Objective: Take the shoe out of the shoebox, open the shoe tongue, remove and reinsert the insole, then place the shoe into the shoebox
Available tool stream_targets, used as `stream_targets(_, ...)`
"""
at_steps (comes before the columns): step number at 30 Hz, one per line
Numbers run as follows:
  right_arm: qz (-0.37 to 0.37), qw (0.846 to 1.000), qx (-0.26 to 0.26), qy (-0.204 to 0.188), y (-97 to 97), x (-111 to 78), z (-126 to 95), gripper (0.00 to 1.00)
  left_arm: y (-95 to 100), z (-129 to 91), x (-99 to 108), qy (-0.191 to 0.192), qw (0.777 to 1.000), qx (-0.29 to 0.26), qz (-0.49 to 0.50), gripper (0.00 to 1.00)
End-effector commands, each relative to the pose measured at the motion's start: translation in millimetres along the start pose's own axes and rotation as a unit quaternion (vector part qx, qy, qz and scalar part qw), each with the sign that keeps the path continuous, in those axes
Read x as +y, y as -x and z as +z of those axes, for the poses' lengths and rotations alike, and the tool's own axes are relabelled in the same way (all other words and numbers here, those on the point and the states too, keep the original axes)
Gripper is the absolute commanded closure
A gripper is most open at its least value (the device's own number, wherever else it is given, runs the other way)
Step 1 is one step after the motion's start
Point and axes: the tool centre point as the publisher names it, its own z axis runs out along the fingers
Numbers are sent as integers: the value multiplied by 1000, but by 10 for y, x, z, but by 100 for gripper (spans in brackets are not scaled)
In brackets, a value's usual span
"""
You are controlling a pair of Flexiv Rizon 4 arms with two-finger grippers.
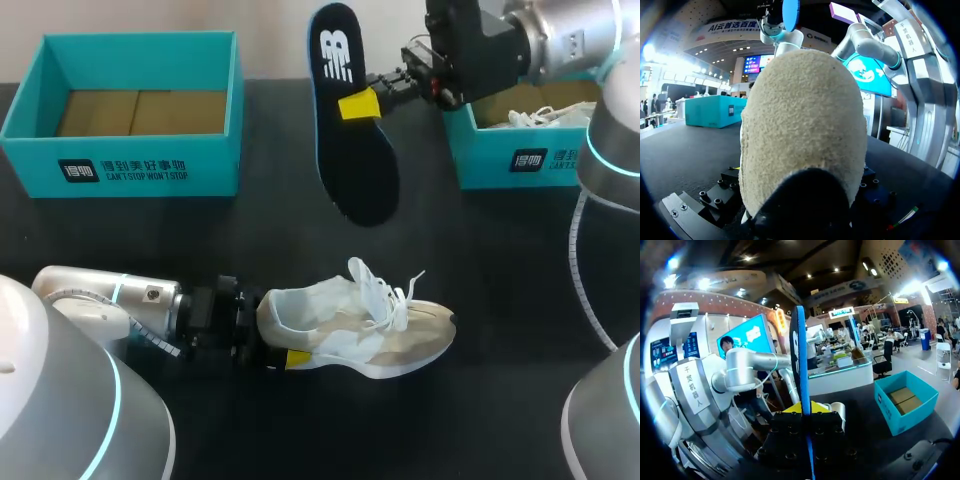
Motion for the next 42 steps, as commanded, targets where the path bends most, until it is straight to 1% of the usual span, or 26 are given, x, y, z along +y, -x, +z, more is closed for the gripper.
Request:
stream_targets(1,1,1000,-1,-1,6,3,23,100,9,-2,24,0,1000,-1,0,100)
stream_targets(5,1,1000,-1,-1,6,3,23,100,9,-2,24,0,1000,-1,0,100)
stream_targets(6,14,1000,-13,15,16,49,-60,100,9,-2,24,0,1000,-1,0,100)
stream_targets(8,28,998,-57,18,-23,126,-221,100,9,-2,24,0,1000,-1,0,100)
stream_targets(10,46,995,-84,15,-112,184,-342,100,9,-2,24,0,1000,-1,0,100)
stream_targets(13,54,993,-105,24,-322,261,-457,100,9,-2,24,0,1000,-1,0,100)
stream_targets(15,56,992,-110,40,-474,283,-527,100,9,-2,24,0,1000,-1,0,100)
stream_targets(16,66,990,-116,43,-540,282,-563,100,9,-2,24,0,1000,-1,0,100)
stream_targets(18,96,987,-114,65,-662,281,-646,100,9,-2,24,0,1000,-1,0,100)
stream_targets(36,96,987,-114,65,-662,281,-646,100,9,-2,24,0,1000,-1,0,100)
stream_targets(40,115,983,-128,65,-829,300,-747,100,9,-2,24,0,1000,-1,0,100)
stream_targets(42,123,981,-130,81,-935,319,-815,100,9,-2,24,0,1000,-1,0,100)
